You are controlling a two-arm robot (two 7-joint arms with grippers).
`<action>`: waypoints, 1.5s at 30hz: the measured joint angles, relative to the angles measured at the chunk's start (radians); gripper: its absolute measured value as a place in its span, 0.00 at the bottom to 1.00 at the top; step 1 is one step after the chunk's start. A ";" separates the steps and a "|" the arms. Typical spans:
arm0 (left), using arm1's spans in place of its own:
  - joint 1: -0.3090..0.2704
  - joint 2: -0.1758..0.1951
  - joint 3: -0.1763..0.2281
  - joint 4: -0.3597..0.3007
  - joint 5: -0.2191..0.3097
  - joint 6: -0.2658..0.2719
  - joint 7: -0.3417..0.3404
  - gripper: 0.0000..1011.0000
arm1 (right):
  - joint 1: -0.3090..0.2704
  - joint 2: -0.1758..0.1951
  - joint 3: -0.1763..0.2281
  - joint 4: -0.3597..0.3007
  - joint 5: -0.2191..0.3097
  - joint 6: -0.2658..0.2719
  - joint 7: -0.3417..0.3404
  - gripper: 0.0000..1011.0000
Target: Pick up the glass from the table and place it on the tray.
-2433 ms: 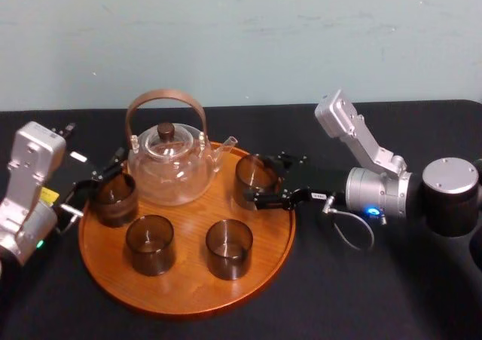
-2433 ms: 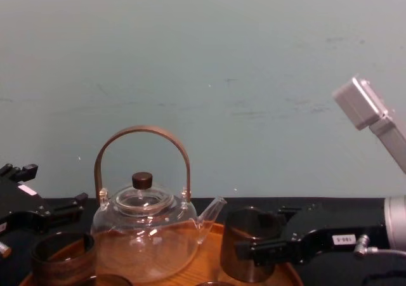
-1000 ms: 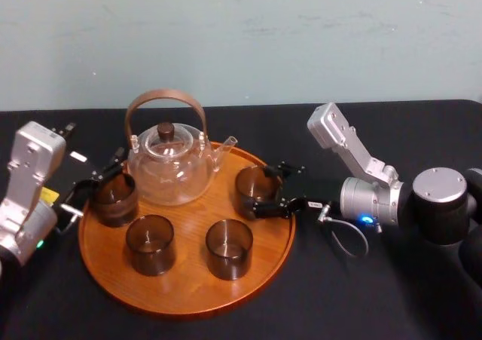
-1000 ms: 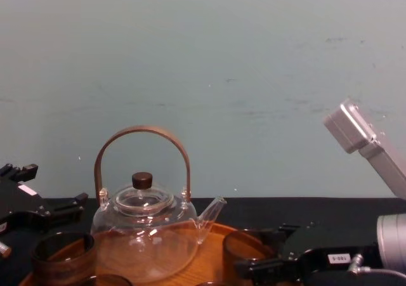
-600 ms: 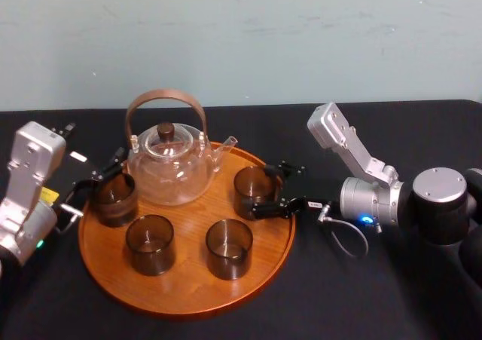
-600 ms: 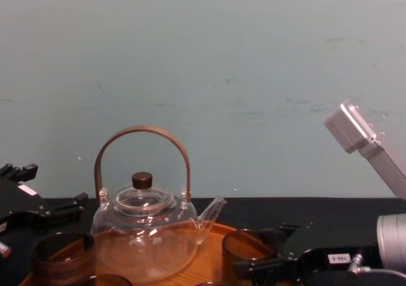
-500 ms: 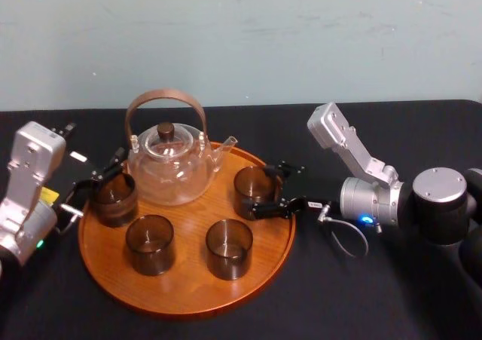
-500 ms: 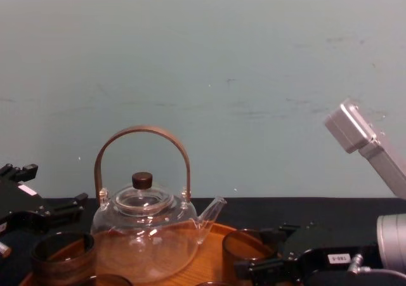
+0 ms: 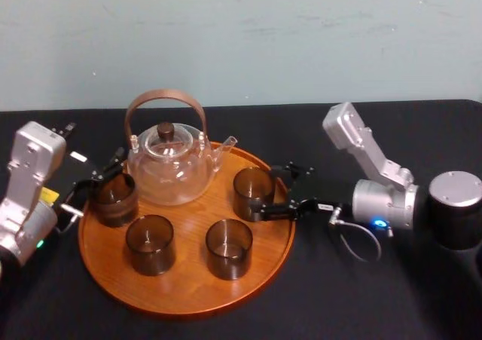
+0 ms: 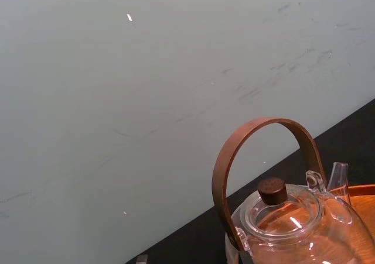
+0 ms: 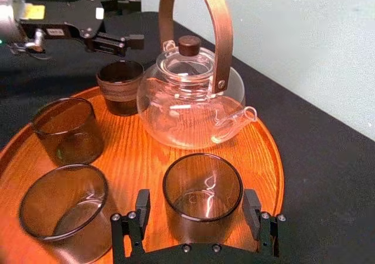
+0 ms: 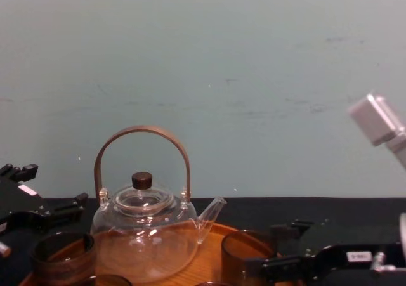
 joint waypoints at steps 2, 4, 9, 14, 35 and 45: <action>0.000 0.000 0.000 0.000 0.000 0.000 0.000 0.99 | -0.020 0.021 0.011 -0.037 0.012 0.005 -0.002 0.99; 0.000 0.000 0.000 0.000 0.000 0.000 0.000 0.99 | -0.033 0.033 0.018 -0.058 0.020 0.008 -0.006 0.99; 0.000 0.000 0.000 0.000 0.000 0.000 0.000 0.99 | -0.077 0.077 0.042 -0.129 0.048 0.014 -0.019 0.99; 0.000 0.000 0.000 0.000 0.000 0.000 0.000 0.99 | -0.119 0.116 0.069 -0.189 0.074 0.015 -0.034 0.99; 0.000 0.000 0.000 0.000 0.000 0.000 0.000 0.99 | -0.296 0.167 0.235 -0.360 0.156 -0.054 -0.235 0.99; 0.000 0.000 0.000 0.000 0.000 0.000 0.000 0.99 | -0.350 0.087 0.295 -0.348 0.080 -0.117 -0.419 0.99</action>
